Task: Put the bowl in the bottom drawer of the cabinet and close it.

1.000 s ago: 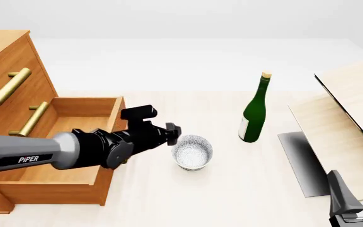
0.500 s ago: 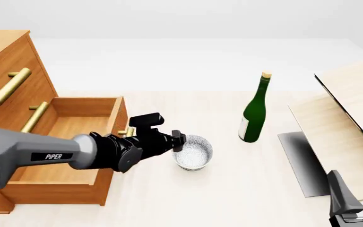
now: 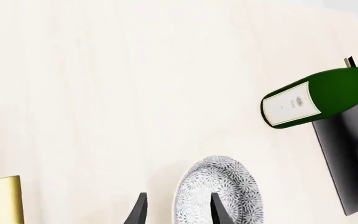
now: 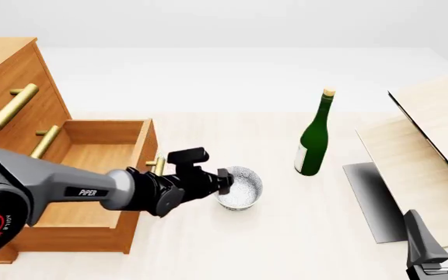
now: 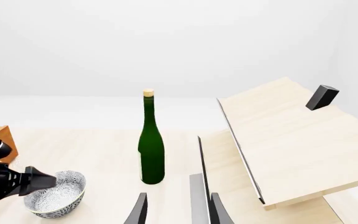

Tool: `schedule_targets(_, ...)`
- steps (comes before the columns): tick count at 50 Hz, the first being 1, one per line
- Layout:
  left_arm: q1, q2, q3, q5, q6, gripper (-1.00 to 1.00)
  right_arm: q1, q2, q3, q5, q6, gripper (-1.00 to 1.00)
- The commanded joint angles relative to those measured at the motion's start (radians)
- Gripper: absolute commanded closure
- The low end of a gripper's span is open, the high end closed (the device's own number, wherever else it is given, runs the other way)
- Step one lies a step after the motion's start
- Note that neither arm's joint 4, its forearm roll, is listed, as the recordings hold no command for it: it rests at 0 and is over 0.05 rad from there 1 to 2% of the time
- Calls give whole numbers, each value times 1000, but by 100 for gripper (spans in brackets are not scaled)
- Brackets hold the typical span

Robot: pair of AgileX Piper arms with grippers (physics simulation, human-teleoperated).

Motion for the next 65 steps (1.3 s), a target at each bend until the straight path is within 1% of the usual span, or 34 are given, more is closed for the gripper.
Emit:
schedule_targets(1,-4,30,-7,-3,-2,-100,0,0,0,0,0,-100)
schedule_targets(7,-5,31,-5,-5,6,-100,0,0,0,0,0,-100)
schedule_targets(8,0,27,-6,-4,16,100,0,0,0,0,0,-100)
schedule_targets(13,-15,-9,21,-21,14,100,0,0,0,0,0,-100)
schedule_targets(16,-10,-18,25,-21,19,100,0,0,0,0,0,-100)
schedule_targets(20,3,-15,26,-15,34,100,0,0,0,0,0,-100)
schedule_targets(23,4,-46,38,-14,49,100,0,0,0,0,0,-100)
schedule_targets(26,2,-61,45,-15,50,100,0,0,0,0,0,-100)
schedule_targets(30,21,-87,56,-11,74,100,0,0,0,0,0,-100)
schedule_targets(34,24,-116,70,-11,82,100,0,0,0,0,0,-100)
schedule_targets(65,11,-295,156,15,110,100,0,0,0,0,0,-100)
